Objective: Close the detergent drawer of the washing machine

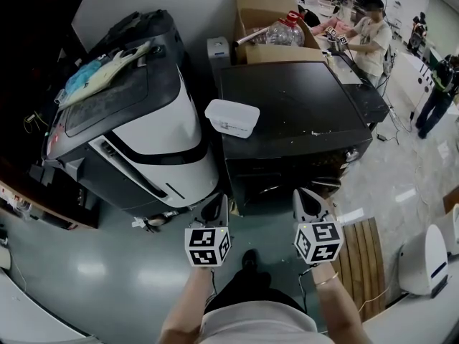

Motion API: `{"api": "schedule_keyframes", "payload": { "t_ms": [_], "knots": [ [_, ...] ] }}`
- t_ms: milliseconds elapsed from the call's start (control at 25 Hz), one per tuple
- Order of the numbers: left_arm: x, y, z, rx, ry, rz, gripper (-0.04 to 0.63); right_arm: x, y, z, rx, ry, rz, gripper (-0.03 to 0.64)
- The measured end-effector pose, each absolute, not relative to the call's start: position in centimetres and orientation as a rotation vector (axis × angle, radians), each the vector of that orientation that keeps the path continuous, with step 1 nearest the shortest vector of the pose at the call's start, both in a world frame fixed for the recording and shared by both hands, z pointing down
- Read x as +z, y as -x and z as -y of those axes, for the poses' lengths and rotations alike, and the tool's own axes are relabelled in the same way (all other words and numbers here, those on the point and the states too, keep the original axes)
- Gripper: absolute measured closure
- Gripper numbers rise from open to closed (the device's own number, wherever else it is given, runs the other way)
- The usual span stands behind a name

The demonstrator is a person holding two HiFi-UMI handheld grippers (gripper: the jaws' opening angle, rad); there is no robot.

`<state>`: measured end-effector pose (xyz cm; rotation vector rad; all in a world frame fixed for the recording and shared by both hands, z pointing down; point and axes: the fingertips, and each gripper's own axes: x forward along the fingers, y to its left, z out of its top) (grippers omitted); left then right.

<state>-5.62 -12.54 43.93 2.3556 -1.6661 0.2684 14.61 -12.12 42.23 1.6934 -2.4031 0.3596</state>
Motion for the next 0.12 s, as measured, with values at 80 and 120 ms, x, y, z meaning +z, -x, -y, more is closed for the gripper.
{"api": "schedule_keyframes", "payload": {
  "t_ms": [80, 120],
  "knots": [
    [43.89, 5.78, 12.69, 0.266, -2.356, 1.667, 0.588, 42.23, -14.42, 12.2, 0.36, -1.691, 2.405, 0.615],
    [43.87, 5.84, 12.76, 0.265, -2.355, 1.667, 0.588, 42.23, -14.35, 12.23, 0.36, -1.691, 2.406, 0.615]
  ]
}}
